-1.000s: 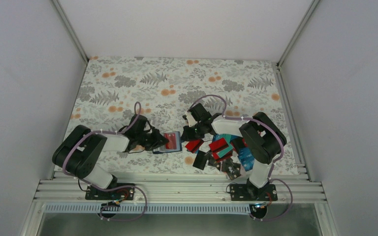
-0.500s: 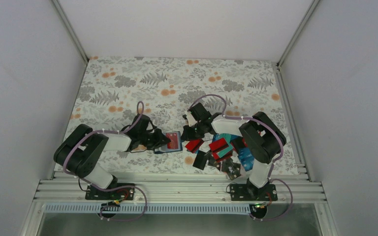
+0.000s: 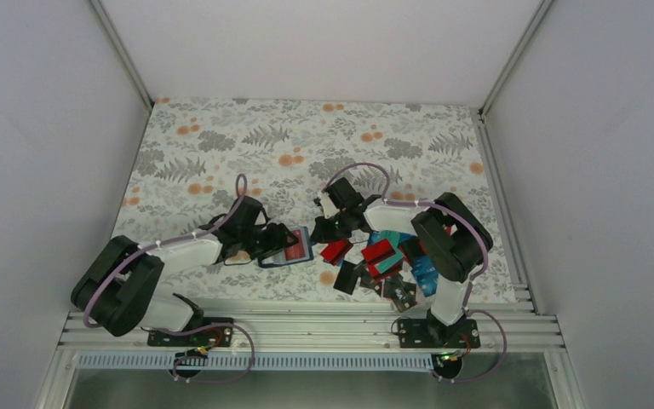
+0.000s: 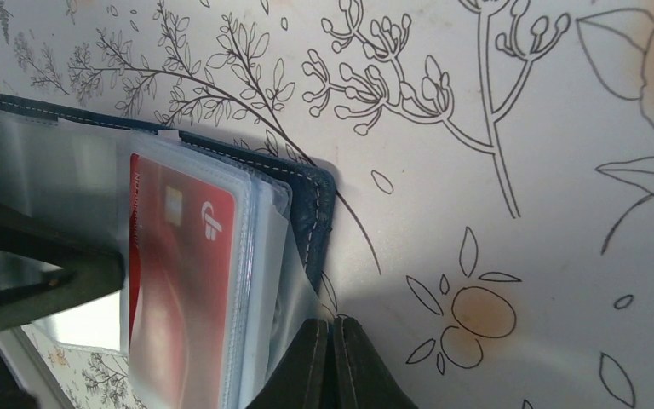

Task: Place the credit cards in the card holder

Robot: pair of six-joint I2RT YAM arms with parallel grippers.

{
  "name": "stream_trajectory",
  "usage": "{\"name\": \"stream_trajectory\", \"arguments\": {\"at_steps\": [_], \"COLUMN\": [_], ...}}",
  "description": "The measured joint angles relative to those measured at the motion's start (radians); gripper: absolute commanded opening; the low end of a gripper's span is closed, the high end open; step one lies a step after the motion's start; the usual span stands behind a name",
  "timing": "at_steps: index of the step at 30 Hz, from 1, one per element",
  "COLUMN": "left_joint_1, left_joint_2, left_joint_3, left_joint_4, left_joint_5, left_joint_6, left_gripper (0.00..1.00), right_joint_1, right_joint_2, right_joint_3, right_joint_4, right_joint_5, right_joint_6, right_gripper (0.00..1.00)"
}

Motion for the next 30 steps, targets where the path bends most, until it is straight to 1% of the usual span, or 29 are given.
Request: {"name": "stream_trajectory", "arguments": {"at_steps": [3, 8, 12, 15, 21, 24, 28, 30], "left_joint_1": [-0.006, -0.014, -0.017, -0.019, -0.028, -0.034, -0.045, -0.050], "left_joint_2": [-0.032, -0.066, -0.068, -0.068, -0.068, -0.068, -0.064, -0.060], "left_joint_3": [0.017, 0.054, 0.082, 0.091, 0.097, 0.097, 0.097, 0.097], "left_joint_4": [-0.066, -0.164, -0.220, -0.247, -0.285, -0.286, -0.282, -0.282], "left_joint_5": [-0.021, -0.068, -0.123, -0.167, -0.234, -0.249, -0.257, -0.258], "left_joint_6": [0.008, 0.032, 0.060, 0.080, 0.114, 0.124, 0.138, 0.142], "left_gripper": [0.74, 0.73, 0.65, 0.57, 0.36, 0.28, 0.21, 0.20], "right_joint_1": [0.000, 0.000, 0.000, 0.000, 0.003, 0.004, 0.007, 0.007], "right_joint_2": [0.000, 0.000, 0.000, 0.000, 0.004, 0.005, 0.007, 0.008], "right_joint_3": [0.000, 0.000, 0.000, 0.000, 0.014, 0.019, 0.032, 0.039], "right_joint_4": [0.000, 0.000, 0.000, 0.000, -0.018, -0.026, -0.041, -0.048], "right_joint_5": [0.000, 0.000, 0.000, 0.001, 0.008, 0.012, 0.022, 0.024], "right_joint_6": [-0.001, -0.003, -0.003, -0.003, -0.015, -0.020, -0.028, -0.033], "right_gripper": [0.05, 0.05, 0.05, 0.04, 0.05, 0.08, 0.13, 0.16]}}
